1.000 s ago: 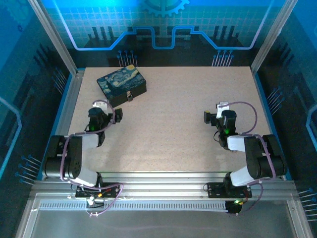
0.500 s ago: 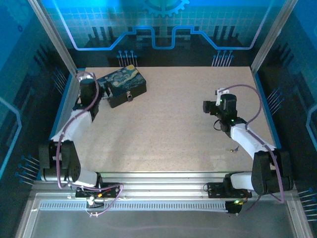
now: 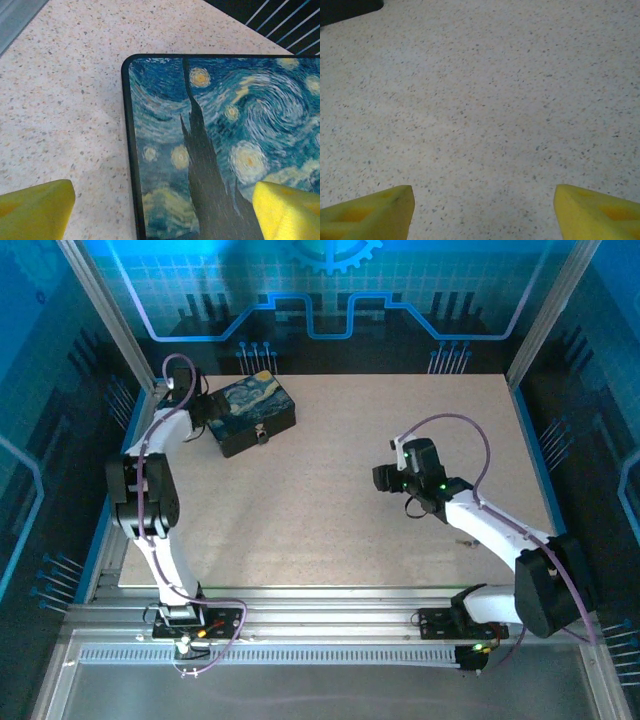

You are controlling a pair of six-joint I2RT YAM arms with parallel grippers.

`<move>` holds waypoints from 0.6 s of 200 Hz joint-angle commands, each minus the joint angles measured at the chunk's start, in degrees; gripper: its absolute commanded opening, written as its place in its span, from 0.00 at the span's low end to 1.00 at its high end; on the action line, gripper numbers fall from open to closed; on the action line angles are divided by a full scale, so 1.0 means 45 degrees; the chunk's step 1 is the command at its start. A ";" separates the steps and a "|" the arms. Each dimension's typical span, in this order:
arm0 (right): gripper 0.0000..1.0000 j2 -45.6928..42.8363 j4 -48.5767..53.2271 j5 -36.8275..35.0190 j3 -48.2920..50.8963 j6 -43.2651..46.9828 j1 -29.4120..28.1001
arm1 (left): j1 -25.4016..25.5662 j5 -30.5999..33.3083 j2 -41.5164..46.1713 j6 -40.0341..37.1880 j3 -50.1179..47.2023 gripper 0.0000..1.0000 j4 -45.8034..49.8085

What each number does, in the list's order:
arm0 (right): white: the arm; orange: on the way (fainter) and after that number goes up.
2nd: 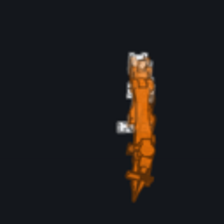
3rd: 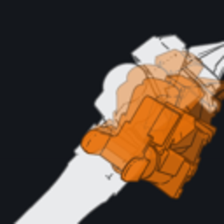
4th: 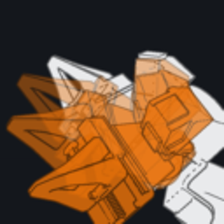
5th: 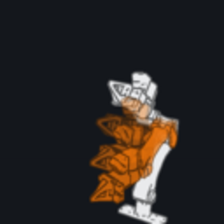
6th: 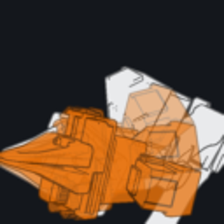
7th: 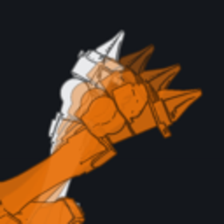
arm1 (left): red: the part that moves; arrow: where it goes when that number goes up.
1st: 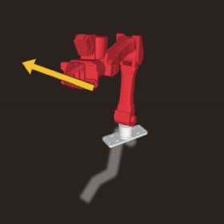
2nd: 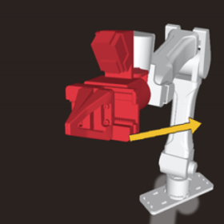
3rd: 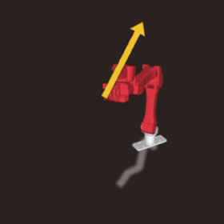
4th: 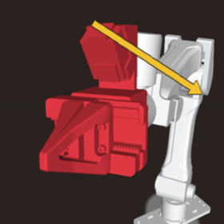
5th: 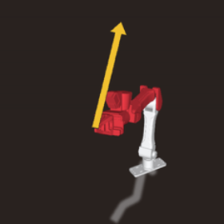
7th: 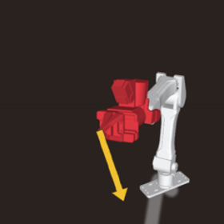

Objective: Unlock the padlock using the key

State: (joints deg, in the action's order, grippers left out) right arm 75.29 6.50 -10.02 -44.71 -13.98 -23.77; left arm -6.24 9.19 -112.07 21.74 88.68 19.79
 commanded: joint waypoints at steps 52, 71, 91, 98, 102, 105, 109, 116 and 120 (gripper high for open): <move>0.72 0.0477 0.0801 0.0147 -0.0813 -0.0309 -0.0657 | -0.0249 -0.2102 -0.1748 -0.0684 0.1228 0.89 0.0571; 0.71 0.0489 0.0782 0.0235 -0.0842 -0.0399 -0.0694 | -0.0234 -0.2498 -0.1765 -0.1041 0.1079 0.87 0.0466; 0.71 0.0516 0.0782 0.0334 -0.0866 -0.0486 -0.0694 | -0.0217 -0.2797 -0.1760 -0.1553 0.0961 0.84 0.0446; 0.71 0.0548 0.0782 0.0387 -0.0865 -0.0518 -0.0711 | -0.0215 -0.3018 -0.1761 -0.1757 0.0920 0.82 0.0447; 0.71 0.0548 0.0782 0.0405 -0.0866 -0.0535 -0.0714 | -0.0195 -0.3112 -0.1770 -0.1877 0.0891 0.82 0.0480; 0.71 0.0547 0.0782 0.0403 -0.0861 -0.0555 -0.0712 | -0.0178 -0.3162 -0.1765 -0.1956 0.0880 0.81 0.0479; 0.70 0.0543 0.0782 0.0398 -0.0865 -0.0575 -0.0711 | -0.0159 -0.3229 -0.1771 -0.2095 0.0831 0.80 0.0490; 0.70 0.0537 0.0782 0.0399 -0.0865 -0.0590 -0.0714 | -0.0101 -0.3332 -0.1767 -0.2369 0.0788 0.80 0.0525; 0.70 0.0554 0.0782 0.0405 -0.0866 -0.0593 -0.0714 | -0.0059 -0.3393 -0.1779 -0.2539 0.0748 0.80 0.0529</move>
State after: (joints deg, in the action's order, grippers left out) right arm 77.21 9.06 -9.30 -46.63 -15.40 -26.11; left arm -7.03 -1.43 -119.44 16.08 92.75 20.73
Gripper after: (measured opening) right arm 0.706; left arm 0.806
